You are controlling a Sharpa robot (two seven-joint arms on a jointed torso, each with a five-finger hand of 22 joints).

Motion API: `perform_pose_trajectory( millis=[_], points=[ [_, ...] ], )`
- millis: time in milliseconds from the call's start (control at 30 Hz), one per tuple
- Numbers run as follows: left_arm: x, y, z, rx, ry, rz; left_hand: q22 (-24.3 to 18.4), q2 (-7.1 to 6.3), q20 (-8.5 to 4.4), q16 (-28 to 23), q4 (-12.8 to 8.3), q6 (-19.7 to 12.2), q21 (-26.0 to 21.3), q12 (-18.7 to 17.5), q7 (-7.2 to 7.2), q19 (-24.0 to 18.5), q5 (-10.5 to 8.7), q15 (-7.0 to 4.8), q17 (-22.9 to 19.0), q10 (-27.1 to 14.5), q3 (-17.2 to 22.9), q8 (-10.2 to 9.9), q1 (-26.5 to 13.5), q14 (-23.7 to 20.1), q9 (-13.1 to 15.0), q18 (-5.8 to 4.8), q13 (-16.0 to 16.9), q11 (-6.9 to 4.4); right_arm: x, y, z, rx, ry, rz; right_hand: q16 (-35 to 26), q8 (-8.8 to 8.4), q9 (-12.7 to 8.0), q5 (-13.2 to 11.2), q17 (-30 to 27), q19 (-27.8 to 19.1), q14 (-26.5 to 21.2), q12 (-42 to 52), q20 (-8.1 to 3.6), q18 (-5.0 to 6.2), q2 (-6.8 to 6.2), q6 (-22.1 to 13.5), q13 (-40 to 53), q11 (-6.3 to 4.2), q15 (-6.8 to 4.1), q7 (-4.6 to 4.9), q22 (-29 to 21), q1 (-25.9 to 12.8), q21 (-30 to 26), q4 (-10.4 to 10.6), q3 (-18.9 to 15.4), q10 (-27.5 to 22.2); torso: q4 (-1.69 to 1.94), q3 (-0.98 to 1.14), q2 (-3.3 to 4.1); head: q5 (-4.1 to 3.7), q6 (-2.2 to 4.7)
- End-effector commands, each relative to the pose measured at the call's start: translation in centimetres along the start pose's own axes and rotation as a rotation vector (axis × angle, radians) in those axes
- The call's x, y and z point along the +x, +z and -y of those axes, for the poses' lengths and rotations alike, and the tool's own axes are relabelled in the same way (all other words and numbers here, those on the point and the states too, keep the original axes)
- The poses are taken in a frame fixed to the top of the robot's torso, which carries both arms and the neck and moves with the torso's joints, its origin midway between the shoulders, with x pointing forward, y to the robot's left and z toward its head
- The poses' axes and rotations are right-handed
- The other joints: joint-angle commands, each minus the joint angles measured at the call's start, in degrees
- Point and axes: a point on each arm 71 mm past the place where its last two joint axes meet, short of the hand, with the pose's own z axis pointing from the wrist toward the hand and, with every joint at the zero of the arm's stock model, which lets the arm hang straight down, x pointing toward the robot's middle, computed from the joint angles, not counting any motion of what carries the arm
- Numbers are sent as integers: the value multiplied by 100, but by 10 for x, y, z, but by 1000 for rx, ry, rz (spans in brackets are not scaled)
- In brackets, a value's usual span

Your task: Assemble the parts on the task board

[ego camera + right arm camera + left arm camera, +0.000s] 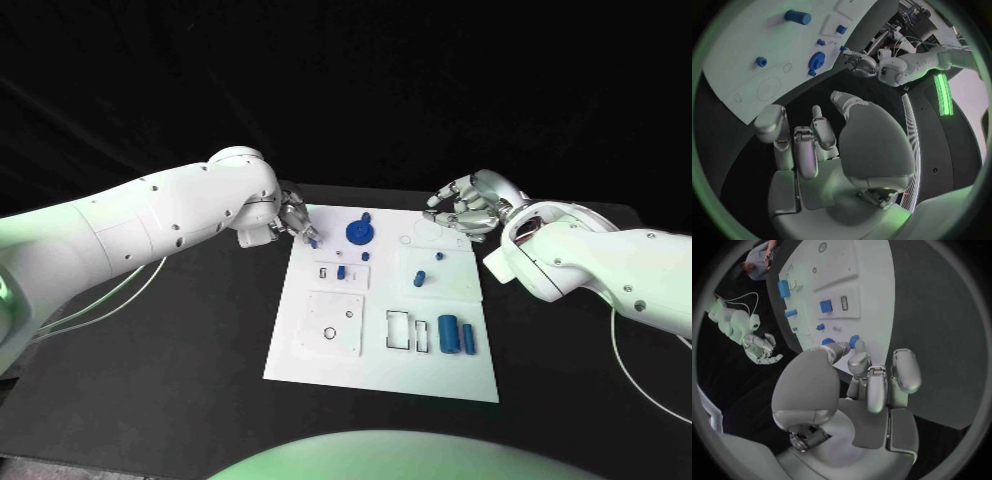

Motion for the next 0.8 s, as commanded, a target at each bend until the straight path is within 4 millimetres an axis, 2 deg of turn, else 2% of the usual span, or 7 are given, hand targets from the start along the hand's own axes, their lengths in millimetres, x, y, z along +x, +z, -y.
perform_pose_trajectory(
  millis=[33,133,367,600,700,800],
  points=[
    [3,-7,3,55,-58,14,131,-11,-18,21,-964,6,-14,30,-47,34,96,-56,1509,56,964,22,-69,596,34,-99,21,-9,0,0,0,-6,-9,-3,-27,9,5,32,1239,-27,525,-12,-15,93,-8,-47,6,2,9,-3,4,-55,-18,44,4,-24,11,7,-14,3,1],
    [7,-18,2,91,-62,30,140,-29,-22,21,-999,20,-11,46,-52,39,169,-61,1509,75,984,38,-87,596,53,-99,41,-15,0,-1,1,-4,-9,-2,-27,9,5,32,1239,-27,525,-12,-15,93,-8,-47,6,2,9,-3,4,-55,-18,44,4,-24,23,9,-28,4,-3],
    [18,-34,4,166,-17,70,169,-51,-29,21,-1051,43,13,73,-61,59,274,-70,1509,106,1011,56,-108,596,75,-105,74,-25,0,-2,3,-1,-9,-2,-27,9,5,32,1239,-27,525,-12,-15,93,-8,-47,6,2,9,-3,4,-55,-18,44,4,-24,52,0,-42,4,-27],
    [31,-40,2,204,42,83,185,-60,-30,21,-1065,52,31,81,-63,71,296,-72,1509,115,1015,60,-111,596,80,-110,84,-28,0,-2,4,3,-8,-3,-27,9,5,32,1239,-27,525,-12,-15,93,-8,-47,6,2,9,-3,4,-55,-18,44,4,-24,50,-6,-44,21,-37],
    [35,-39,0,204,69,78,197,-81,-38,21,-1110,78,32,77,-68,75,447,-78,1509,133,1041,67,-134,596,95,-110,82,-34,1,-3,5,3,-8,-5,-27,9,5,32,1239,-27,525,-12,-15,93,-8,-47,6,2,9,-3,4,-55,-18,44,4,-24,50,-4,-39,30,-44],
    [38,-37,0,200,96,71,202,-86,-40,21,-1121,84,34,79,-70,77,485,-79,1509,138,1046,68,-141,596,98,-111,85,-35,1,-3,5,4,-8,-6,-27,9,5,32,1239,-27,525,-12,-15,93,-8,-47,6,2,9,-3,4,-55,-18,44,4,-24,48,-6,-35,5,-50]
  ],
)
